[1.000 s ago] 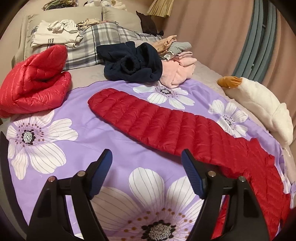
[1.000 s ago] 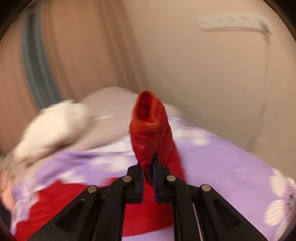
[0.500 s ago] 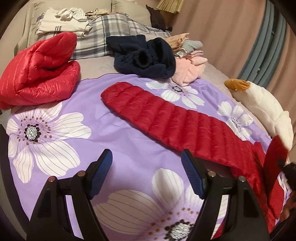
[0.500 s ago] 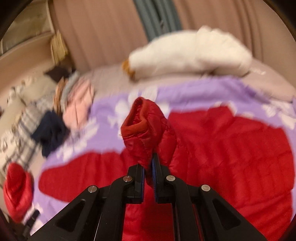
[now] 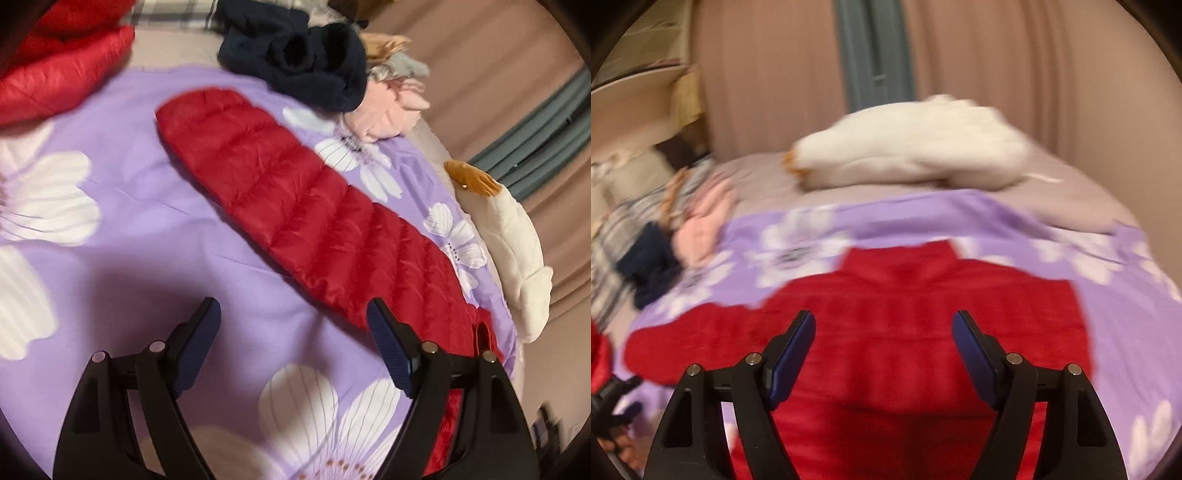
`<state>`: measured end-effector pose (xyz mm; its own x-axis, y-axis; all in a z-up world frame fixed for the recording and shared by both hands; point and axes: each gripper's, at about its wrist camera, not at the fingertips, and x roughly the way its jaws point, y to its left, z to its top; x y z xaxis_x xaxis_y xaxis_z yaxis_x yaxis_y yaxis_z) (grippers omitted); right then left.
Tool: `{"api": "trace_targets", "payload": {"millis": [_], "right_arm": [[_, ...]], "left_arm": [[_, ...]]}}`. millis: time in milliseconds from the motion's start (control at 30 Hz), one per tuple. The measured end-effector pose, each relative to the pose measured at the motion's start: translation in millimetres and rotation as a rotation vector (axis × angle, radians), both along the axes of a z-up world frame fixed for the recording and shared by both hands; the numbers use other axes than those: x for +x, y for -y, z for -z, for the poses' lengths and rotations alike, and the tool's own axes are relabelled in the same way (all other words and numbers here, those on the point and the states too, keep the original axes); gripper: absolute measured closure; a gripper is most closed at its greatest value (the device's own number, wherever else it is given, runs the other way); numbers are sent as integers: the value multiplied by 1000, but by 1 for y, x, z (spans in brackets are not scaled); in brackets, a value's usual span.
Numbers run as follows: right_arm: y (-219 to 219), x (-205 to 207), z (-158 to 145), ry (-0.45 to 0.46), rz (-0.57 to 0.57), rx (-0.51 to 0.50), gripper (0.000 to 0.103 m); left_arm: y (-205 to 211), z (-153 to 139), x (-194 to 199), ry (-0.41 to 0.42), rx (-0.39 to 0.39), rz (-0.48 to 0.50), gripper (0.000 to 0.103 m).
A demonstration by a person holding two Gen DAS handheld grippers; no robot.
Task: Fold large clothes
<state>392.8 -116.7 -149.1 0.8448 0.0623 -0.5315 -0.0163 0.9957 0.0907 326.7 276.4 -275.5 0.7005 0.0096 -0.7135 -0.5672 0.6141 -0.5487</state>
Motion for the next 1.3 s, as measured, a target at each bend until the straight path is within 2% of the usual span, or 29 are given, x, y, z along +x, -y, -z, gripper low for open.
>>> {"api": "trace_targets", "payload": {"millis": [67, 100, 133, 167, 233, 300, 433, 567, 600, 633, 700, 733, 767, 833, 900, 967, 1067, 1133, 1300], "right_arm": [[29, 7, 20, -55, 93, -11, 40], [42, 13, 31, -92, 126, -6, 56], [53, 19, 43, -131, 152, 5, 65], [64, 25, 59, -178, 174, 17, 67], [73, 32, 85, -242, 217, -11, 76], [73, 32, 98, -239, 229, -34, 76], [74, 30, 87, -202, 268, -32, 76], [97, 13, 73, -158, 380, -10, 76], [103, 10, 74, -153, 403, -7, 76], [110, 6, 76, -153, 425, -7, 76], [124, 4, 91, -178, 467, 6, 76], [130, 7, 102, -201, 469, 38, 76], [140, 10, 117, -225, 455, 119, 76], [150, 6, 120, -189, 449, 192, 76], [152, 5, 121, -179, 454, 206, 76], [148, 7, 121, -182, 459, 176, 76], [142, 8, 121, -186, 464, 150, 76], [145, 6, 121, -181, 460, 167, 76], [154, -5, 125, -160, 447, 228, 76]], "left_arm": [[-9, 7, 6, 16, -52, -7, 21], [-12, 6, 8, 26, -50, -24, 21], [-14, 4, 9, 31, -34, -30, 22], [-15, 1, 10, 41, -3, -48, 22], [-17, -3, 14, 20, 108, -107, 27], [-19, 3, 31, -74, 173, -120, 34], [-14, 4, 49, -124, 245, -130, 32], [-16, 4, 57, -107, 217, -158, 32], [-20, 5, 59, -97, 205, -172, 35], [-24, 4, 61, -84, 195, -199, 49], [-25, 4, 69, -104, 202, -219, 60], [-20, 2, 75, -138, 253, -201, 67], [-12, -1, 81, -160, 311, -173, 74], [2, -9, 89, -166, 372, -130, 91], [12, -20, 89, -118, 377, -113, 92], [29, -38, 92, -73, 402, -82, 93], [72, -72, 99, -7, 546, -14, 94], [105, -97, 99, 56, 621, 34, 94], [189, -139, 92, 222, 659, 159, 94]]}}
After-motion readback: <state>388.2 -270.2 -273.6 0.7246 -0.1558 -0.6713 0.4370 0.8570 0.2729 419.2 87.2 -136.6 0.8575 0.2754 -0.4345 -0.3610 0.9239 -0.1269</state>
